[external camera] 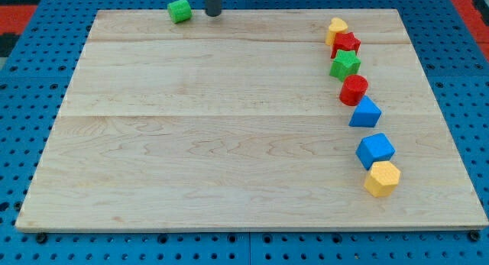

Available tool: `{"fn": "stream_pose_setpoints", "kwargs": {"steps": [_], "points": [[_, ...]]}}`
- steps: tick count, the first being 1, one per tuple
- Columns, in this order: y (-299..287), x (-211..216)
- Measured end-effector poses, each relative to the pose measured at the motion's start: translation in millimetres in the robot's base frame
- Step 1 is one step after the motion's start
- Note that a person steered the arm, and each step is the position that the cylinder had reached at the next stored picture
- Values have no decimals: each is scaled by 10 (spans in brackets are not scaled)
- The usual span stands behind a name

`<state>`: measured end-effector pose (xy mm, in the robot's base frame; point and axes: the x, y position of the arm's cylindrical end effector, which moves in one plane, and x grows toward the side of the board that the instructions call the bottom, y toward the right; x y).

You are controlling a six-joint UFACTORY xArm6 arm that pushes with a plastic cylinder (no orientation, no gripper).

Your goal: Move the heart to the left of the red star

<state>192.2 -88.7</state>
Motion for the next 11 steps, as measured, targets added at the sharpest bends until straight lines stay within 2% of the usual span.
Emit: {"fn": "stream_pose_setpoints", "kwargs": {"steps": [1, 3, 4, 5, 6, 7, 8, 10, 11], "points": [[-780, -6], [-1887, 442], [-998, 514], [307, 488], [953, 261], [1317, -3], [1905, -3], [2124, -9], [2433, 101]]}}
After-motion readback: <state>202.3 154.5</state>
